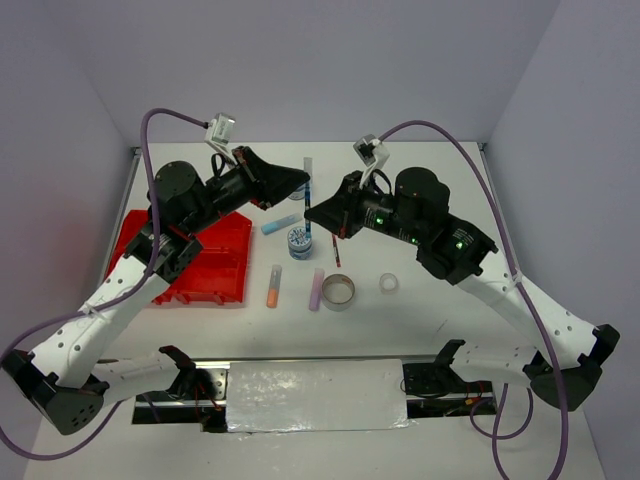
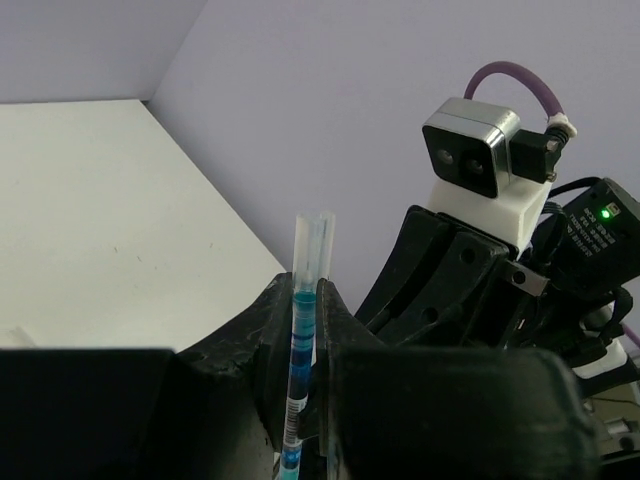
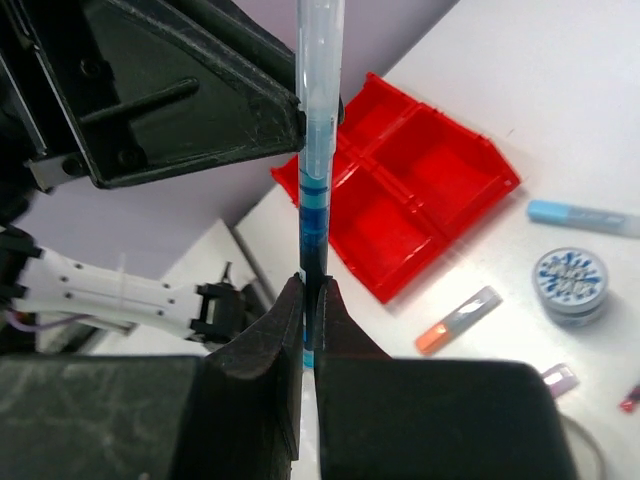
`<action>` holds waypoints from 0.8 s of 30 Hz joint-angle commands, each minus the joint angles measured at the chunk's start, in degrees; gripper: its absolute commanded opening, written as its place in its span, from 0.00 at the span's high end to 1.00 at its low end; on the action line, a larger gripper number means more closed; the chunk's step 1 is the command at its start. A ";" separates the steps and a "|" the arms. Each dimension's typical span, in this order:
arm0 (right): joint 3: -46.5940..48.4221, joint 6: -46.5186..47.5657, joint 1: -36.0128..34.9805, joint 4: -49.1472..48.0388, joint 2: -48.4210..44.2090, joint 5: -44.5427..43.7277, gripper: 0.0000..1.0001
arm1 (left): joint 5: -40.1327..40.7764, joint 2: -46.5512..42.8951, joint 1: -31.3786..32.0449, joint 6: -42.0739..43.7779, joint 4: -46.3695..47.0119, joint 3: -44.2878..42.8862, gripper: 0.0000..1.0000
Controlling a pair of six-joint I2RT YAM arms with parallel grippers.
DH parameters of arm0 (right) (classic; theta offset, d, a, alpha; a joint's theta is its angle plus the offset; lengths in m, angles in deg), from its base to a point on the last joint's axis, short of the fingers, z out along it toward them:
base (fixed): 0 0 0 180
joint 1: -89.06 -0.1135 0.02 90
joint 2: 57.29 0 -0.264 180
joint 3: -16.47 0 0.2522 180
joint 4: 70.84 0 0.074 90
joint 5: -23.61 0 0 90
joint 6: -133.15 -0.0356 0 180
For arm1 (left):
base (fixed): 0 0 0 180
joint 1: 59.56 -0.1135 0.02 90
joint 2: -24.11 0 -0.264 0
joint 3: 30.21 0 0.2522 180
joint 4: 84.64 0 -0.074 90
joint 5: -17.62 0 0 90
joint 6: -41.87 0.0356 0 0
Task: Sort the stationery into containers
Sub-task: Close the pen cap on the pen.
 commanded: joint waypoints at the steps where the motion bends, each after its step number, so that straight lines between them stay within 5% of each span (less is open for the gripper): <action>1: 3.21 8.97 0.82 -8.71 -1.29 -1.60 1.00 | -5.85 0.28 0.41 5.64 -3.94 -2.01 1.00; 7: 1.44 11.35 0.73 -9.15 -3.23 2.88 1.00 | -6.12 -0.69 0.41 10.06 -7.46 -4.03 0.79; 18: 1.01 11.62 0.64 -8.35 -4.72 6.23 1.00 | -7.96 2.03 0.41 9.97 -5.79 -7.28 0.67; 24: 2.06 12.32 0.64 -7.21 -4.55 5.79 1.00 | -10.07 2.30 0.41 9.80 -4.56 -6.59 0.50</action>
